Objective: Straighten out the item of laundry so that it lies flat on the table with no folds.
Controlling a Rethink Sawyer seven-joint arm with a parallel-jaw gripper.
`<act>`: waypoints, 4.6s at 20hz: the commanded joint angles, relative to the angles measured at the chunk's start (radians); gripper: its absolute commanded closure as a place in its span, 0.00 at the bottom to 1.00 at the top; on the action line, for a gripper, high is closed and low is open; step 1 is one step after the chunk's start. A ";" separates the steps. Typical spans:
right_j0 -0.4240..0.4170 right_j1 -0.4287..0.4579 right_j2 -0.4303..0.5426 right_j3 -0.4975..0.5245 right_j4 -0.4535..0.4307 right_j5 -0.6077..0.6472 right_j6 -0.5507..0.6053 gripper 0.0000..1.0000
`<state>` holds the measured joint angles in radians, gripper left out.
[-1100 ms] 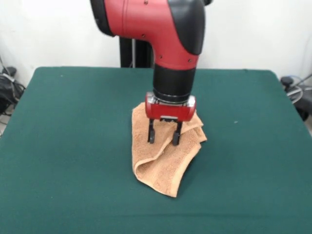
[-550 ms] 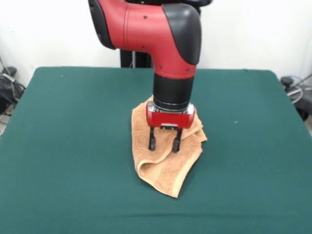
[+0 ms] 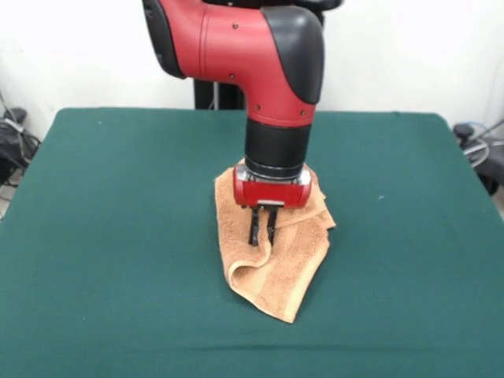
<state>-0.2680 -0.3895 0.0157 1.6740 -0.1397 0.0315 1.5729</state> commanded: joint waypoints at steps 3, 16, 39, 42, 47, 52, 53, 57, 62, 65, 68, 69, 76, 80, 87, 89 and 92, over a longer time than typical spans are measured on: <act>0.056 0.092 0.088 -0.014 -0.010 -0.069 0.161 1.00; -0.039 -0.307 0.193 0.203 0.016 0.249 0.086 1.00; -0.200 -0.184 0.293 0.215 -0.087 0.119 0.046 1.00; -0.245 -0.119 0.311 0.173 -0.125 0.131 0.000 1.00; -0.308 -0.091 0.319 0.114 -0.185 0.204 -0.064 1.00; -0.429 0.037 0.401 -0.012 -0.280 0.245 -0.181 1.00; -0.435 0.050 0.409 -0.033 -0.295 0.253 -0.189 1.00; -0.451 0.042 0.427 -0.071 -0.334 0.312 -0.195 1.00; -0.462 -0.055 0.462 -0.081 -0.315 0.476 -0.206 1.00; -0.479 -0.067 0.485 -0.090 -0.312 0.532 -0.219 1.00; -0.511 -0.066 0.522 -0.088 -0.309 0.572 -0.231 1.00; -0.518 -0.067 0.530 -0.086 -0.311 0.578 -0.231 1.00; -0.572 -0.149 0.574 -0.010 -0.320 0.623 -0.223 1.00; -0.594 -0.118 0.587 -0.005 -0.354 0.588 -0.225 1.00; -0.639 -0.102 0.622 0.016 -0.369 0.601 -0.231 1.00; -0.648 -0.095 0.631 0.017 -0.380 0.599 -0.229 1.00; -0.657 -0.085 0.637 0.020 -0.391 0.589 -0.215 1.00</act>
<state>-0.9147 -0.5077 0.5631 1.6577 -0.4617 0.5717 1.5724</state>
